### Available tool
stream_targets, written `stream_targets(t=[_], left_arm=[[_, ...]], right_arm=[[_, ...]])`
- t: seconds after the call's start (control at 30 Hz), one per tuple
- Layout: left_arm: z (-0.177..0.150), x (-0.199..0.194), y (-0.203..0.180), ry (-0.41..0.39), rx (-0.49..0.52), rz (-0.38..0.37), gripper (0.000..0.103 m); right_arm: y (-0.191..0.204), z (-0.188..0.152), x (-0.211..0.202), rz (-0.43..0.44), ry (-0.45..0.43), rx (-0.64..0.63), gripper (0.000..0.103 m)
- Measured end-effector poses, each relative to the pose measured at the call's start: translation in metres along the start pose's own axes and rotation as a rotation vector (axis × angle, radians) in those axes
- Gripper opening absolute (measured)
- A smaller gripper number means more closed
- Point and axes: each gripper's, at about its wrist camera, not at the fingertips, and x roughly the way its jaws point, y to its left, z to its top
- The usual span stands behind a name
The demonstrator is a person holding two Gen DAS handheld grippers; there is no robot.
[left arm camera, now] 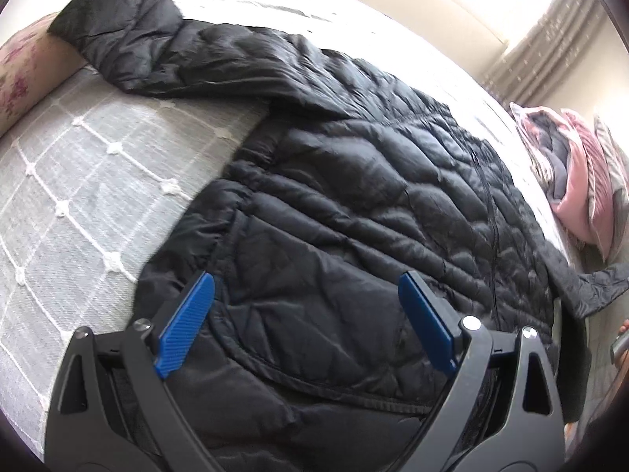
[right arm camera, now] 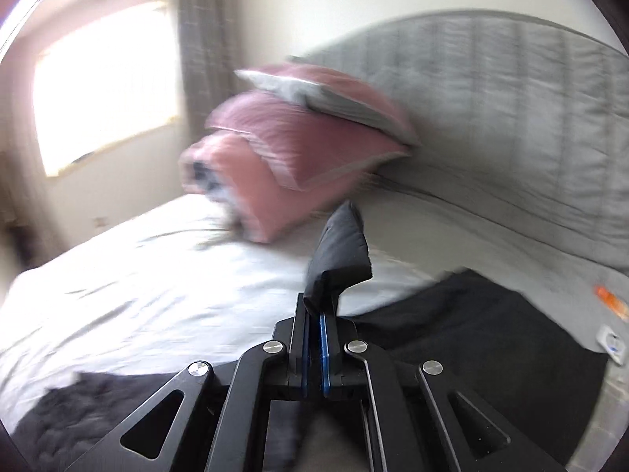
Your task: Fold large clothes
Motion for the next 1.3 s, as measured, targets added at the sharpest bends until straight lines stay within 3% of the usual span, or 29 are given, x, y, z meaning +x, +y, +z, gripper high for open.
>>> stream_targets(t=[0.13, 0.27, 0.43, 0.57, 0.77, 1.03, 1.13, 1.17, 1.2, 1.3], left_arm=[[0.004, -0.006, 0.003, -0.017, -0.005, 0.009, 0.095], [0.01, -0.012, 0.015, -0.024, -0.042, -0.011, 0.095], [0.018, -0.013, 0.034, -0.03, -0.099, 0.005, 0.095], [0.022, -0.014, 0.046, -0.03, -0.111, 0.032, 0.095], [0.028, -0.018, 0.059, -0.031, -0.143, 0.018, 0.095], [0.027, -0.017, 0.063, -0.011, -0.151, 0.02, 0.095], [0.027, -0.017, 0.06, -0.012, -0.138, 0.025, 0.095], [0.027, -0.017, 0.06, -0.012, -0.135, 0.027, 0.095], [0.028, -0.017, 0.06, -0.012, -0.135, 0.028, 0.095], [0.028, -0.016, 0.061, -0.01, -0.138, 0.024, 0.095]], right_arm=[[0.083, -0.005, -0.027, 0.19, -0.022, -0.053, 0.004], [0.19, -0.033, -0.066, 0.335, -0.057, -0.247, 0.004], [0.31, -0.117, -0.09, 0.454, -0.047, -0.514, 0.004], [0.36, -0.2, -0.074, 0.514, 0.058, -0.674, 0.004], [0.366, -0.284, -0.059, 0.554, 0.188, -0.771, 0.007], [0.362, -0.296, -0.051, 0.589, 0.312, -0.764, 0.014], [0.363, -0.294, -0.055, 0.627, 0.333, -0.746, 0.037], [0.365, -0.293, -0.058, 0.64, 0.342, -0.733, 0.055], [0.367, -0.294, -0.06, 0.648, 0.352, -0.723, 0.063], [0.377, -0.299, -0.065, 0.631, 0.37, -0.755, 0.063]])
